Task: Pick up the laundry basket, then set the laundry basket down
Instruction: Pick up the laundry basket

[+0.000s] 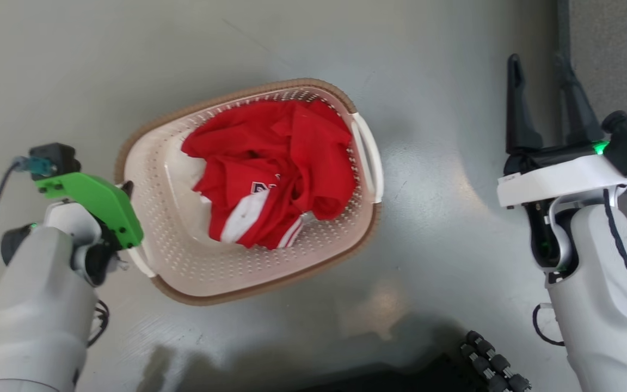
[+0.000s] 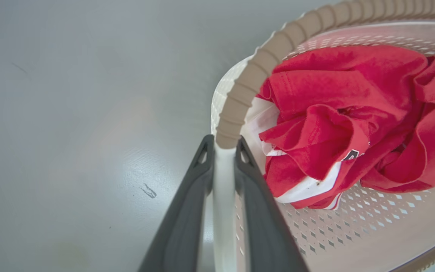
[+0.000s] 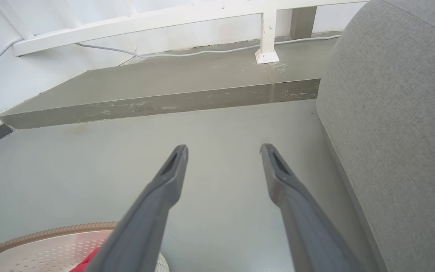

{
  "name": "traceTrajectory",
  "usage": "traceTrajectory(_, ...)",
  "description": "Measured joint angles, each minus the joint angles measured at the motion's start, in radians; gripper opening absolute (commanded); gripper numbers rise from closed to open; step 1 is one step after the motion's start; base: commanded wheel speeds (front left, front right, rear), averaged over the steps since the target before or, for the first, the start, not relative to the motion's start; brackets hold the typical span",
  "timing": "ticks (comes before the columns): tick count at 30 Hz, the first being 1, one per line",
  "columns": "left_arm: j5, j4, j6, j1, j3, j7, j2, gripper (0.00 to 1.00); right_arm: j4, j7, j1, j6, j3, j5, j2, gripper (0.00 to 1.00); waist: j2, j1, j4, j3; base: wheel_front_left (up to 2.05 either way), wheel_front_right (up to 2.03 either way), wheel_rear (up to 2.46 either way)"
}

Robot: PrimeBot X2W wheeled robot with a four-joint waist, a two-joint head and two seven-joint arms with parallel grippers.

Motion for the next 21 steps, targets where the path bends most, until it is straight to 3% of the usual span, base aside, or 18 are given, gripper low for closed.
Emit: traceTrajectory(21,0.014,0.055,-0.008,-0.057,-0.054,0.0,0.014,0.0,0.006,0.0,0.0,0.01,-0.013,-0.021,0.016,1.0,0.0,0.0,-0.046,0.011,0.0,0.0,0.0)
